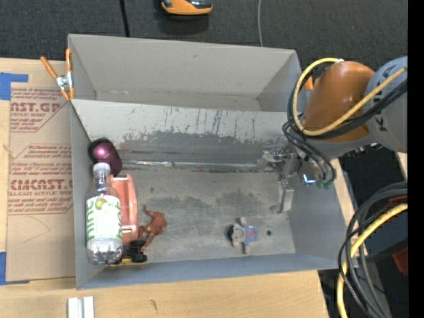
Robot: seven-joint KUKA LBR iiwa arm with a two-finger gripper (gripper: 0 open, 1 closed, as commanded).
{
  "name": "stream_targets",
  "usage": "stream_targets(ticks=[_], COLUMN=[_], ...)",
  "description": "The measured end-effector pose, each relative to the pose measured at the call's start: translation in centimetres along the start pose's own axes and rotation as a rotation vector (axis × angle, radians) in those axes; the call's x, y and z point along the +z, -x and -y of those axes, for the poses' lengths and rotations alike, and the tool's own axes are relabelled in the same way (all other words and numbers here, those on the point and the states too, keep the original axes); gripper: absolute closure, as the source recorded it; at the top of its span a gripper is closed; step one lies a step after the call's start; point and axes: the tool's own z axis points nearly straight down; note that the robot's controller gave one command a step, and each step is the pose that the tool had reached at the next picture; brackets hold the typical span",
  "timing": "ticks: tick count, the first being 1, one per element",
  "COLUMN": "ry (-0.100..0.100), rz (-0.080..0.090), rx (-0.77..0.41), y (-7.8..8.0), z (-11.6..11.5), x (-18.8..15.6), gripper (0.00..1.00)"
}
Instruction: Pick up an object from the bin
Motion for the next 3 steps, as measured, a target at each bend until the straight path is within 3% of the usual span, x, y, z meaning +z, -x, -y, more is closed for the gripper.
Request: stream_targets(ticks=[1,2,3], ry=[0.000,-0.002,0.004], rz=[0.000,0.001,0.000], rx=[0.025,-0.172,-0.089], y=[-1.7,-4.5,-6.0], z=[-0.9,-5.2,-5.6], x=[0.9,3.6,6.0], gripper=[0.00,0.00,0.00])
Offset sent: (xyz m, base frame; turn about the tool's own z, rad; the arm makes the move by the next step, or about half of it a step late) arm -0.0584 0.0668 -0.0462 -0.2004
